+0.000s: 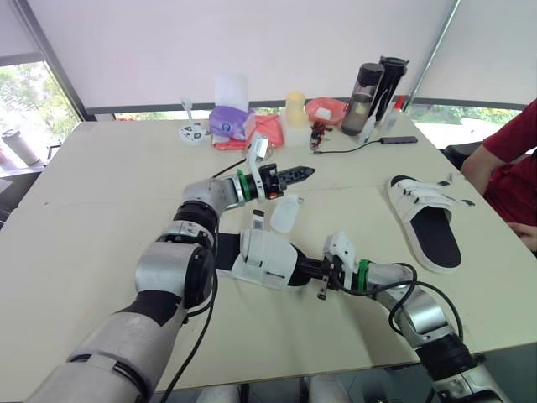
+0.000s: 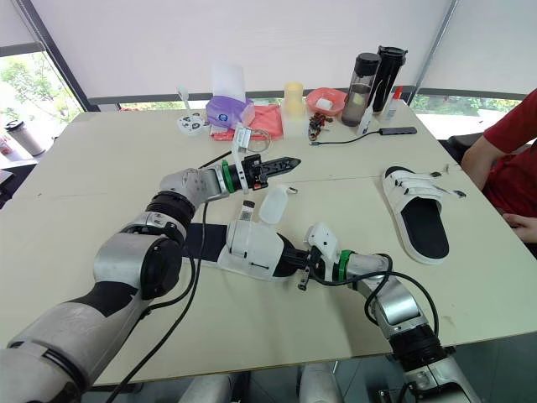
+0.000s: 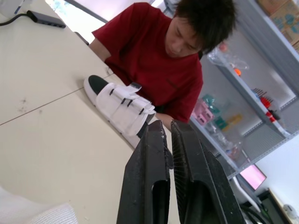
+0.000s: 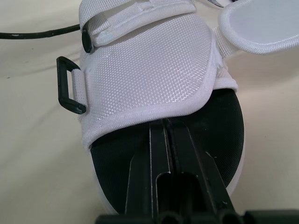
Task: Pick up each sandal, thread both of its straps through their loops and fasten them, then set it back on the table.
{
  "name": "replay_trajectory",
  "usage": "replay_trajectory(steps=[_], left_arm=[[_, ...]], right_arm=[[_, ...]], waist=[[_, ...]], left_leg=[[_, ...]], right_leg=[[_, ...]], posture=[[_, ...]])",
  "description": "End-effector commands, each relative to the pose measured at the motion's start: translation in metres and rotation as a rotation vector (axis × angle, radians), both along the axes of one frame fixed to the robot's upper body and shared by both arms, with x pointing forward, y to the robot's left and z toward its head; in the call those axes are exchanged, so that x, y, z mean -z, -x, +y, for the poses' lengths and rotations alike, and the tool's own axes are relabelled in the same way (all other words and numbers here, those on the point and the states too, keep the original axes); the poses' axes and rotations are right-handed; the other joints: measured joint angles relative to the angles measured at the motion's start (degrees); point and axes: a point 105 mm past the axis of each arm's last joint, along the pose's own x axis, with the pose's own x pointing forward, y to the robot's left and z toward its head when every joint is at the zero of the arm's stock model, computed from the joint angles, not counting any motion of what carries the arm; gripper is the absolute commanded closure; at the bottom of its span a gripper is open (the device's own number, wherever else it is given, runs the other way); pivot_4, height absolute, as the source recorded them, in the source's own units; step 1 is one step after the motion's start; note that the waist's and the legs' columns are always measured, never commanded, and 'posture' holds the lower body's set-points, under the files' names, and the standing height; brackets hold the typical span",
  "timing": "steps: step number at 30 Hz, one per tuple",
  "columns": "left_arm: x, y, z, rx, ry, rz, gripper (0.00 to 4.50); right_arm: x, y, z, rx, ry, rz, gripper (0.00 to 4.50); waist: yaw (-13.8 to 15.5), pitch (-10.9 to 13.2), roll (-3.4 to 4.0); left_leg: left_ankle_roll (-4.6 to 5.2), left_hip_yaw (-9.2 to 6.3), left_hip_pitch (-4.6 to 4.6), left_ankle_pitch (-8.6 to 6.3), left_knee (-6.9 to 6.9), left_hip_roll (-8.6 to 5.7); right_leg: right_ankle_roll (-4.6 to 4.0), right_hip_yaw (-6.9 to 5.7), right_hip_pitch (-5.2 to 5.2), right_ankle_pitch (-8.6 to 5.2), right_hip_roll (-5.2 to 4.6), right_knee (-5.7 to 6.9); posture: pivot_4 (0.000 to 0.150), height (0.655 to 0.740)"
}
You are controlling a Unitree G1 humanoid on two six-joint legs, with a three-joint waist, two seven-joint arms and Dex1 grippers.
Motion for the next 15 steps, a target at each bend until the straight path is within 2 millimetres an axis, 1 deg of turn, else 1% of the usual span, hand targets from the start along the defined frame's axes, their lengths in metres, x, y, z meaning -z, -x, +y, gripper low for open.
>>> replay_trajectory(steps=[1, 3, 7, 8, 10, 11, 13, 14, 15], left_arm=[[-0.008, -0.008, 0.022, -0.049, -0.029, -0.029, 4.40], [-0.003, -0.006, 0.031, -0.032, -0.059, -0.008, 4.40], [0.007, 0.004, 0.041, 0.040, -0.109, 0.021, 4.40], [0.010, 0.007, 0.045, 0.067, -0.123, 0.018, 4.17], [0.014, 0.013, 0.049, 0.103, -0.137, 0.023, 3.65], [0.015, 0.014, 0.050, 0.112, -0.133, 0.031, 3.16], [0.018, 0.015, 0.053, 0.111, -0.140, 0.048, 1.96], [0.022, 0.015, 0.054, 0.101, -0.151, 0.060, 1.65], [0.026, 0.013, 0.054, 0.085, -0.162, 0.076, 1.00]], right_arm=[[0.041, 0.003, -0.018, 0.091, 0.115, 0.120, 4.50], [0.041, 0.003, -0.018, 0.091, 0.115, 0.122, 4.50], [0.042, 0.003, -0.017, 0.088, 0.116, 0.122, 4.50], [0.042, 0.003, -0.017, 0.087, 0.116, 0.122, 4.50], [0.043, 0.003, -0.016, 0.086, 0.116, 0.121, 4.50], [0.043, 0.003, -0.016, 0.084, 0.116, 0.121, 4.50], [0.043, 0.003, -0.016, 0.081, 0.116, 0.121, 4.50], [0.043, 0.003, -0.015, 0.079, 0.117, 0.121, 4.50], [0.043, 0.003, -0.015, 0.078, 0.117, 0.120, 4.50]], waist=[[-0.1, 0.0, 0.00], [-0.1, 0.0, 0.00], [0.1, 0.0, 0.00], [0.1, 0.0, 0.00], [0.0, 0.0, 0.00], [0.0, 0.0, 0.00], [0.0, 0.0, 0.00], [0.0, 0.0, 0.00], [0.0, 0.0, 0.01]], left_leg=[[0.00, 0.00, 0.00, 0.00, 0.00, 0.00], [0.01, 0.00, 0.00, 0.00, 0.00, 0.00], [0.08, 0.00, 0.03, 0.05, 0.00, -0.01], [0.05, 0.00, 0.04, 0.03, 0.00, -0.01], [0.01, 0.00, 0.05, 0.01, 0.01, 0.00], [0.01, 0.00, 0.05, 0.01, 0.01, 0.00], [0.03, -0.01, 0.03, 0.02, 0.01, 0.01], [0.03, -0.01, 0.03, 0.02, 0.01, 0.01], [0.01, -0.01, 0.03, 0.01, 0.01, 0.01]], right_leg=[[0.00, 0.00, -0.02, 0.00, 0.00, 0.03], [0.00, 0.01, -0.03, 0.00, 0.01, 0.06], [-0.18, 0.00, -0.07, 0.11, 0.02, 0.06], [-0.18, 0.00, -0.08, 0.11, 0.01, 0.05], [-0.21, 0.00, -0.07, 0.12, 0.01, 0.06], [-0.22, 0.01, -0.07, 0.13, 0.02, 0.07], [-0.22, 0.01, -0.07, 0.13, 0.02, 0.11], [-0.22, 0.01, -0.09, 0.13, 0.02, 0.11], [-0.22, 0.01, -0.09, 0.13, 0.02, 0.10]], posture=[[0.150, 0.7400], [0.150, 0.7400], [0.150, 0.7400], [0.150, 0.7400], [0.150, 0.7400], [0.150, 0.7400], [0.150, 0.7400], [0.150, 0.7400], [0.150, 0.7400]])
